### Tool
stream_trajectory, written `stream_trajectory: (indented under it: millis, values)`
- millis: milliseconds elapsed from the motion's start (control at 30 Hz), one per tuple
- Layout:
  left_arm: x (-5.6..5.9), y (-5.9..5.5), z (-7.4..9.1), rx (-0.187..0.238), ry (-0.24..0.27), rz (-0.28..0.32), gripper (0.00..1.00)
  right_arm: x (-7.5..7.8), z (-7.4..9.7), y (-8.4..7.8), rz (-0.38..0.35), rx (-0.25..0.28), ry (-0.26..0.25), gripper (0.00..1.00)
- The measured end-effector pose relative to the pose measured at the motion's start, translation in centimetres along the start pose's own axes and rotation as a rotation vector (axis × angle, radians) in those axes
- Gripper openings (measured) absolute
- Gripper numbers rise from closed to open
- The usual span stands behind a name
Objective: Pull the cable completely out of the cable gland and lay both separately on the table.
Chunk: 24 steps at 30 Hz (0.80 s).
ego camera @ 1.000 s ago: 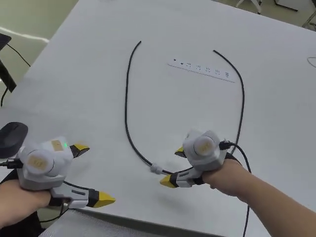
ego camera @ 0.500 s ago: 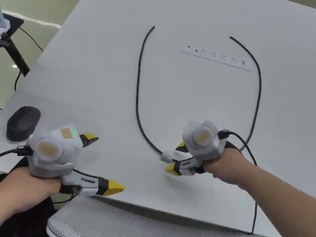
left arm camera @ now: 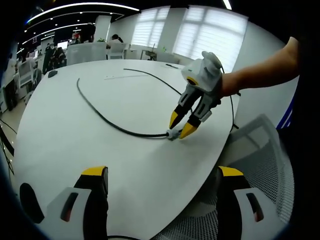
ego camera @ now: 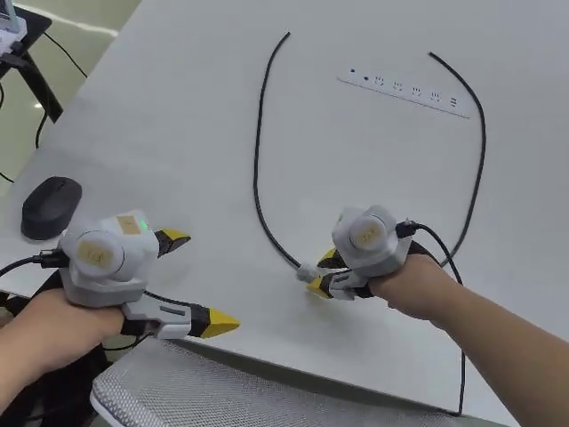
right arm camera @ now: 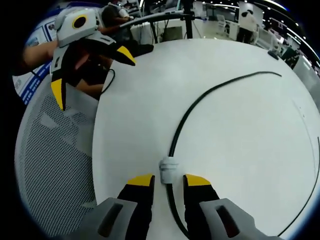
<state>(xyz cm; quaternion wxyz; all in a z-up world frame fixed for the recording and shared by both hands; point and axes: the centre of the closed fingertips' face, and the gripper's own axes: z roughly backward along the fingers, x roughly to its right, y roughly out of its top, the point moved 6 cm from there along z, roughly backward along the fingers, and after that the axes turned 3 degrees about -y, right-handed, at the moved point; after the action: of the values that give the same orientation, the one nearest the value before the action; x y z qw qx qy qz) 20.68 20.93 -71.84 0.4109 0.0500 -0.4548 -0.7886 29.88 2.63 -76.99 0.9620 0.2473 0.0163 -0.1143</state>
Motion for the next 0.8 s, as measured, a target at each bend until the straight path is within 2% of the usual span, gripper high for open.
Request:
stream_trajectory:
  millis: [100, 300, 467, 733, 800]
  values:
    - [0.06, -0.23, -0.01, -0.009, 0.003, 0.003, 0.89, 0.08, -0.15, -0.07, 0.014, -0.002, -0.007, 0.17]
    - [0.15, -0.47, -0.13, -0.02, 0.0, -0.002, 0.89, 0.34, -0.2, -0.09, -0.004, -0.001, -0.001, 0.12]
    - [0.2, -0.52, -0.34, -0.027, 0.002, -0.015, 0.88, -0.01, -0.41, -0.02, -0.004, 0.0, 0.011, 0.09]
    - [0.42, -0.54, -0.3, -0.023, 0.003, -0.013, 0.87, -0.07, -0.3, 0.03, -0.008, -0.013, 0.001, 0.08]
    - [0.3, -0.38, -0.21, -0.006, 0.011, -0.018, 0.88, -0.18, -0.15, -0.12, -0.006, -0.022, -0.002, 0.08]
